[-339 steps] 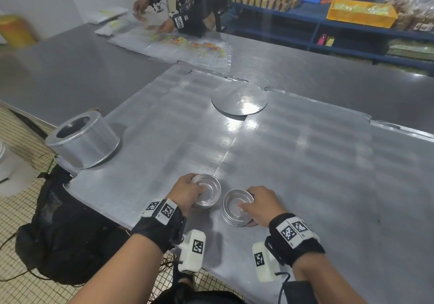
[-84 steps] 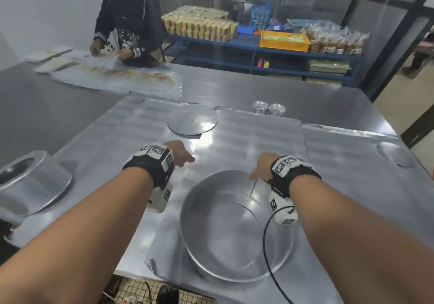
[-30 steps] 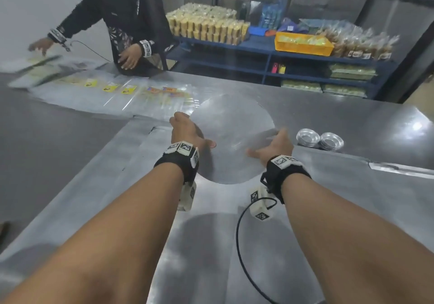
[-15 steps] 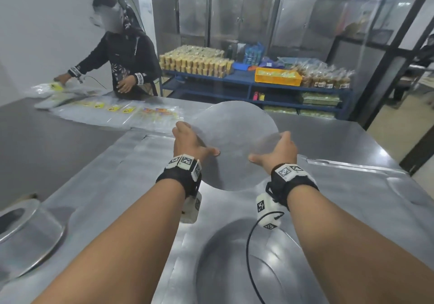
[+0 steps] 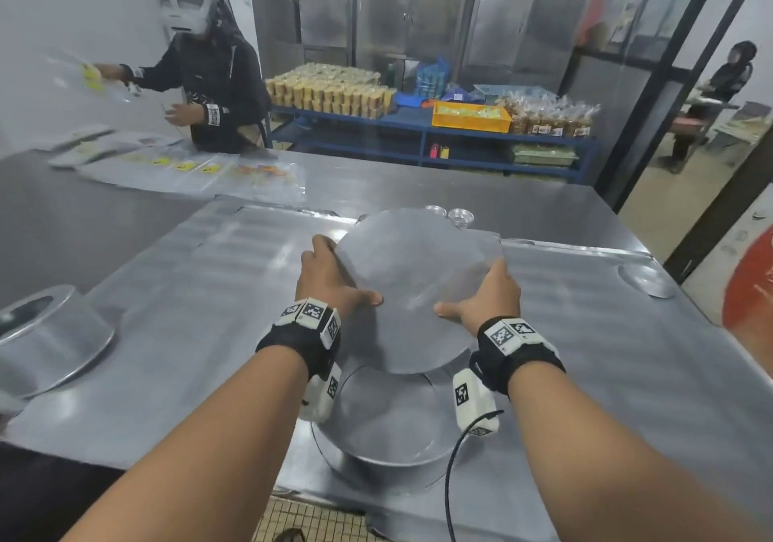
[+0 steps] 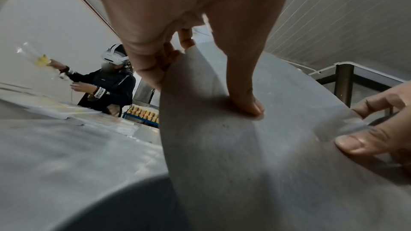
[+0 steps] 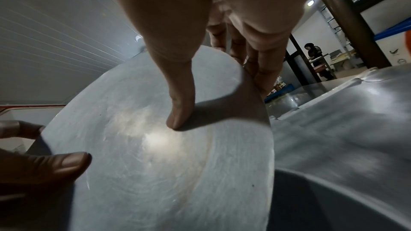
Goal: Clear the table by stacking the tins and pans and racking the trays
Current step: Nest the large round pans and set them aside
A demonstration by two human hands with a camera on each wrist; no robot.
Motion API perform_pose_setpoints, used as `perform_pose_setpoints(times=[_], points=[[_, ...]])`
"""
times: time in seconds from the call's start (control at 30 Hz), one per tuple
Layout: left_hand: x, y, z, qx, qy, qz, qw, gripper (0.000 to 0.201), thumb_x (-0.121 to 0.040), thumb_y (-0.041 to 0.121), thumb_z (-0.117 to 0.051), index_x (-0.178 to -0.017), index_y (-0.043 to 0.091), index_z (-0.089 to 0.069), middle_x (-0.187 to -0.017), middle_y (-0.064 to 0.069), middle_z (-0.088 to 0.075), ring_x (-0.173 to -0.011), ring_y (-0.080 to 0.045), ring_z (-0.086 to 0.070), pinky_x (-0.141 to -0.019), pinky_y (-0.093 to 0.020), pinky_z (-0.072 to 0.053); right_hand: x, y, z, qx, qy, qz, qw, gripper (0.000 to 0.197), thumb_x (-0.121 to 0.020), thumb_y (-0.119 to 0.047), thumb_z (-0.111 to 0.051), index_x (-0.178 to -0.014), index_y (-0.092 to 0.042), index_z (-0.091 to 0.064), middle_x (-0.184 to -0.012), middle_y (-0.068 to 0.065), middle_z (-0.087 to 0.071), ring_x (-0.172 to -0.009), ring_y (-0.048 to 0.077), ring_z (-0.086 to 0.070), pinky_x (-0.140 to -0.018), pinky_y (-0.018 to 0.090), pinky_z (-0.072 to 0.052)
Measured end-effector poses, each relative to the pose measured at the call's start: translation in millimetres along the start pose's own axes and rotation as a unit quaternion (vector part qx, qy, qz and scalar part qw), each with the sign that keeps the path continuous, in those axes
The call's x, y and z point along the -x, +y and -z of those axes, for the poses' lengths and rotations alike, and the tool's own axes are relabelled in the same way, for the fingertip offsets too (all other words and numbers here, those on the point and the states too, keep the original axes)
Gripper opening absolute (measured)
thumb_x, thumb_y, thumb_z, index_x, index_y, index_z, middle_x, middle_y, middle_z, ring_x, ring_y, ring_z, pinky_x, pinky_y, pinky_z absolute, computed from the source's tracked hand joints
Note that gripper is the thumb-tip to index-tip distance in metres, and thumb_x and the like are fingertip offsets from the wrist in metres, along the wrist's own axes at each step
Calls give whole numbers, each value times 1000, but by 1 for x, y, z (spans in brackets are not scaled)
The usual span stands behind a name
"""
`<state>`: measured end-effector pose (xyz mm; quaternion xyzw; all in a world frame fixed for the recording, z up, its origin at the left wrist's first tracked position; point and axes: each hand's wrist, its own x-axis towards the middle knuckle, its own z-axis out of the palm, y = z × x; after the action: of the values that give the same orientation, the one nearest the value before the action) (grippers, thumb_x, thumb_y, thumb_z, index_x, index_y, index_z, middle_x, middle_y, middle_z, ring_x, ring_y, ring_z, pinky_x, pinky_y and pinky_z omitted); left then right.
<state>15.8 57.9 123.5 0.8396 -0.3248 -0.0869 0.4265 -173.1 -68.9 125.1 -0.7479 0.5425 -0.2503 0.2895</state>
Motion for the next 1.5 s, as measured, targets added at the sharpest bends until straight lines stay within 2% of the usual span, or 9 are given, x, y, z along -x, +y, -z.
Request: perform_pose_setpoints(times=[0.2,0.37,0.57,0.7,0.83,1.0,1.2,1.37,1.5], points=[[33,-22,-10,-72,-56,10,996,102,-43,47,-97,-120,19,-36,-112,-4,-46,-105,-29,-52,-90,-39,-47,23,31,-2,29,-67,-4,997,89,-51,-32,-97,-114,-15,-37,-122,10,-55,-112,30,-55,-92,35,-48],[44,-31,-8,-80,-81,12,993,78,-51,51,-90,-102,17,-41,-96,0,-56,-87,-23,-58,-73,-36,-50,26,37,-7,29,-117,21,992,92,-56,-31,-94,-129,-19,-38,-125,7,-57,-116,28,-56,-99,40,-48],[40,-44,-4,-58,-77,22,995,46,-73,45,-80,-96,14,-56,-94,0,-61,-77,-10,-56,-60,-25,-40,19,42,-11,42,-142,33,988,47,-85,-23,-74,-128,-11,-58,-129,7,-61,-117,24,-57,-83,19,-38],[40,-52,-5,-86,-114,8,990,60,-70,38,-85,-116,12,-57,-109,-4,-58,-90,-20,-52,-75,-26,-39,14,46,-14,57,-146,20,987,19,-87,-23,-69,-100,-10,-74,-102,9,-73,-94,25,-65,-74,23,-43],[38,-54,-5,-106,-135,-3,985,64,-67,37,-88,-119,11,-60,-111,-6,-59,-93,-19,-50,-78,-25,-38,14,49,-15,73,-146,27,986,22,-84,-25,-72,-92,-4,-75,-94,16,-73,-93,30,-67,-75,31,-51],[38,-52,-4,-134,-142,-2,981,44,-58,34,-91,-87,9,-71,-89,-5,-70,-83,-22,-64,-65,-25,-44,15,47,-13,104,-159,44,981,29,-79,-27,-74,-92,-1,-75,-95,20,-72,-97,33,-65,-75,33,-52],[35,-55,-5,-145,-139,-40,979,25,-62,18,-82,-84,10,-73,-81,-9,-69,-74,-23,-60,-52,-17,-38,20,47,-8,79,-153,50,984,40,-75,-11,-79,-114,-20,-74,-91,3,-68,-82,15,-61,-75,16,-44],[32,-62,-5,-169,-140,14,976,52,-74,18,-81,-124,15,-67,-121,-8,-62,-114,-26,-59,-93,-29,-48,19,59,-10,76,-155,7,985,48,-73,-9,-80,-120,-13,-69,-116,8,-70,-103,19,-66,-84,16,-43],[38,-66,1,-208,-177,104,956,13,-73,13,-74,-83,7,-69,-87,-9,-67,-69,-25,-59,-59,-25,-49,26,72,-9,72,-190,-47,978,45,-72,-2,-79,-115,-14,-71,-110,10,-70,-85,26,-70,-64,28,-59]])
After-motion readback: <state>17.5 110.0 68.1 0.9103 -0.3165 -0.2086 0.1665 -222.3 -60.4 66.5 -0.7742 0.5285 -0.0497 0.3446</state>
